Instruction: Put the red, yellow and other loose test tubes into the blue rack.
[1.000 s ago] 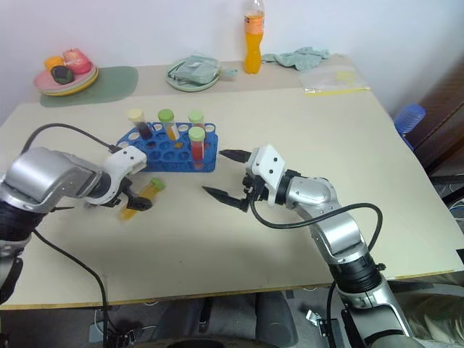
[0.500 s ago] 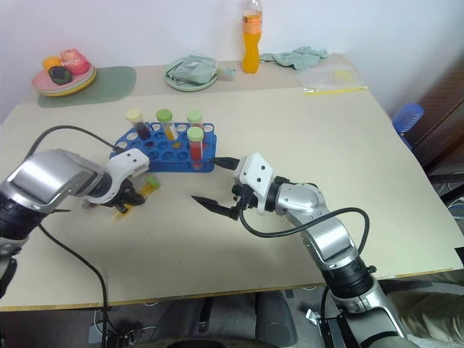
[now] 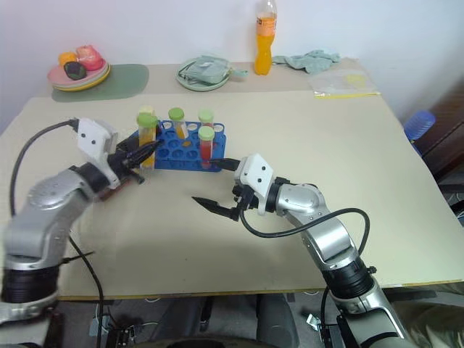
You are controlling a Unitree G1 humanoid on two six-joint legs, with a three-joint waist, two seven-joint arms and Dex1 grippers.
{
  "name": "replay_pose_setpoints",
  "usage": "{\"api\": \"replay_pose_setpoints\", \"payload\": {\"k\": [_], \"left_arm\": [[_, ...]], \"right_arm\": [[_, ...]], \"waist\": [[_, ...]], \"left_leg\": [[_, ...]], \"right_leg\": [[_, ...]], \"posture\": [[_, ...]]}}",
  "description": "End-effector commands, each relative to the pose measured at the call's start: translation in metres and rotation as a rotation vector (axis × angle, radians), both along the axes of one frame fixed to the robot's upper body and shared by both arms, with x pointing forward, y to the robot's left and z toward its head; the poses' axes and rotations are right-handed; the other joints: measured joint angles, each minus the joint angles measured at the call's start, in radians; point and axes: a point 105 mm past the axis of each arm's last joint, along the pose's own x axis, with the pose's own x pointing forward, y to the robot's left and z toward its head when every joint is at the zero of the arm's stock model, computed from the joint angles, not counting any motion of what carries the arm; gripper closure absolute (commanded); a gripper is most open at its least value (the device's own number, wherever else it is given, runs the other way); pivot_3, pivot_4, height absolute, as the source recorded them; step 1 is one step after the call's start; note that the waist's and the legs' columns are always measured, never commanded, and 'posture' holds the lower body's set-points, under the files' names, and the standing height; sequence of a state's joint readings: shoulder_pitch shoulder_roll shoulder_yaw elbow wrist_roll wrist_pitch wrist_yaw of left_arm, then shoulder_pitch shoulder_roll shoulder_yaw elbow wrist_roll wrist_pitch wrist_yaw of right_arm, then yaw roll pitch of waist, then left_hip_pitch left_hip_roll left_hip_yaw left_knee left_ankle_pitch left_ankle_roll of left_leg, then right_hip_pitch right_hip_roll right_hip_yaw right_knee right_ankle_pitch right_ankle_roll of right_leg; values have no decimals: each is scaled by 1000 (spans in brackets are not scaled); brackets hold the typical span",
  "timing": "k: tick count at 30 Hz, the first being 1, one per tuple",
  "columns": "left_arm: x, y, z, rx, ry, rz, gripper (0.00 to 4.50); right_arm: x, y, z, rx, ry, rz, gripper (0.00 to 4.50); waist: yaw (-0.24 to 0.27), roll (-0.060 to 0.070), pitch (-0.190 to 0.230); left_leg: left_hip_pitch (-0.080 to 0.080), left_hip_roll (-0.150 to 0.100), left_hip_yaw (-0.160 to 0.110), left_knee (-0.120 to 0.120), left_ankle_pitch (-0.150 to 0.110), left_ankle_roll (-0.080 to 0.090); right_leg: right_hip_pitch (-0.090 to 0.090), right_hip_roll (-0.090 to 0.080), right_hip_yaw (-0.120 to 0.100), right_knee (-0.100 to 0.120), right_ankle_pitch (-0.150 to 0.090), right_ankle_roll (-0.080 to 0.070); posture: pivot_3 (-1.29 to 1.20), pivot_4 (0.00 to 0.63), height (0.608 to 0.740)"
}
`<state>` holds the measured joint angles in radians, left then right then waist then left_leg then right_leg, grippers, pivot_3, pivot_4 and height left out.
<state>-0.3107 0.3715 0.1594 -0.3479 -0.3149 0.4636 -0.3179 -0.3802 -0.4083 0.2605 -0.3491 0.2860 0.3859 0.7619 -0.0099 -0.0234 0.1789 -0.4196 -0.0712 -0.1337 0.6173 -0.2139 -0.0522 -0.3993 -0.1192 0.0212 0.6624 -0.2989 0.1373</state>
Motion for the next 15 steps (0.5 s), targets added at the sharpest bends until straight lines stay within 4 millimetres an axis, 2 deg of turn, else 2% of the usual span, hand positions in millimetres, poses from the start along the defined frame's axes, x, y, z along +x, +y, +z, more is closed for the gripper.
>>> {"api": "replay_pose_setpoints", "payload": {"k": [1, 7, 15], "left_arm": [[6, -14, 12, -42, -149, 120, 3752], [20, -41, -8, -36, -168, 163, 3752], [26, -43, -21, -22, -151, 184, 3752]], "right_arm": [[-1, -1, 8, 40, -1, -9, 0], [-2, -1, 8, 61, 28, -39, 0], [-2, -4, 8, 80, 42, -80, 0]], "waist": [[-1, -1, -1], [-5, 0, -1], [-3, 0, -1]], "left_leg": [[0, 0, 0, 0, 0, 0], [0, 0, 3, 0, 0, 0], [0, 0, 3, 0, 0, 0]], "right_leg": [[0, 0, 0, 0, 0, 0], [0, 1, 0, 1, 0, 0], [0, 1, 0, 1, 0, 0]], "posture": [[0, 150, 740], [0, 150, 740], [0, 150, 740]]}}
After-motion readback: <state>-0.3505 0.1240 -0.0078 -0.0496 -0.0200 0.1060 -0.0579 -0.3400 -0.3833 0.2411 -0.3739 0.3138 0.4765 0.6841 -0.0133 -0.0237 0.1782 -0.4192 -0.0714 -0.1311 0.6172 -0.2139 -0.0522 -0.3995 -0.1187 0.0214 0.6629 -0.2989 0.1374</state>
